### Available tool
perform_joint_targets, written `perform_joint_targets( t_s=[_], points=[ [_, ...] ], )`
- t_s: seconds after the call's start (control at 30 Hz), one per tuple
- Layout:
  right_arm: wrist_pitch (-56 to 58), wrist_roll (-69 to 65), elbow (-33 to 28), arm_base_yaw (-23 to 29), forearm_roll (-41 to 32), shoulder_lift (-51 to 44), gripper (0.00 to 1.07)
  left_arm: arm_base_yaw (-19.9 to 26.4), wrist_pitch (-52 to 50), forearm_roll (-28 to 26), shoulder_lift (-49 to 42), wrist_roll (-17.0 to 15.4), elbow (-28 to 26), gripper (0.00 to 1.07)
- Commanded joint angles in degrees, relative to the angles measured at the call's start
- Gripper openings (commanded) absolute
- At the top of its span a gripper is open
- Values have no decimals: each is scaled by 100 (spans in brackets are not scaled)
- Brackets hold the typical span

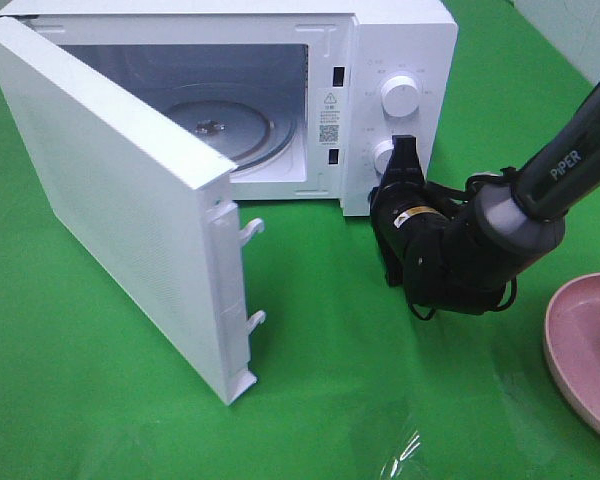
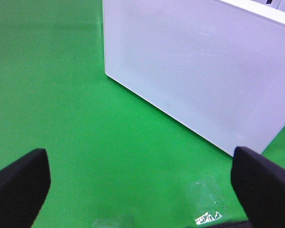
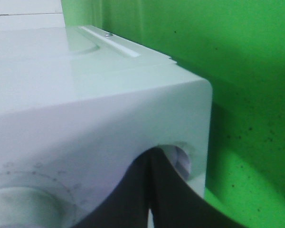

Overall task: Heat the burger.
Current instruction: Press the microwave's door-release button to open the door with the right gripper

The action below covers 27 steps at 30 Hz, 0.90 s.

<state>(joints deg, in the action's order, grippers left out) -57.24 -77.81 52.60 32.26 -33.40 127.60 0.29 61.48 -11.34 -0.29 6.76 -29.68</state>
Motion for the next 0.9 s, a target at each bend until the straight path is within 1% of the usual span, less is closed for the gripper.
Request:
perform_joint_targets(
  t_s=[0.03,0.13,0.4,0.43,0.47,0.5,0.57,0.6,0.63,0.67,0.7,0.73,0.8,0.83,0.87,0.9],
  points=[
    [-1169,29,447,-206,183,-17,0,11,-17,-63,-23,11,17,95],
    [-1037,29,435,-206,315,-17,0,11,-17,-63,-23,11,17,95],
    [-470,23,74,-195,332,-258,0,11,-17,-63,-23,17,17,95],
    [-183,29,-40,-195,361,-372,0,11,-17,-63,-23,17,17,95],
    [-183,29,-40,-195,361,-372,0,11,-17,-63,-23,17,17,95],
    [166,69,-178,-195,447,-493,0,11,-17,-63,-23,17,17,95],
    [355,69,-246,-195,510,-573,0,11,-17,-63,-23,17,17,95],
    [739,69,-372,-195,602,-716,0,11,-17,-63,-23,11,17,95],
    [739,69,-372,-195,602,-716,0,11,-17,-63,-23,11,17,95],
    [1106,97,-493,-195,642,-882,0,11,-17,-63,-23,11,17,95],
    [1106,97,-493,-195,642,-882,0,11,-17,-63,-23,11,17,95],
    [1495,183,-602,-195,636,-1014,0,11,-17,-63,-23,11,17,95],
    [1667,286,-642,-195,636,-1083,0,11,-17,-63,-23,11,17,95],
    [2000,550,-688,-195,647,-1175,0,11,-17,-63,-23,11,17,95],
    [2000,550,-688,-195,647,-1175,0,11,-17,-63,-23,11,17,95],
    [2286,779,-728,-195,653,-1272,0,11,-17,-63,-23,17,17,95]
  ],
)
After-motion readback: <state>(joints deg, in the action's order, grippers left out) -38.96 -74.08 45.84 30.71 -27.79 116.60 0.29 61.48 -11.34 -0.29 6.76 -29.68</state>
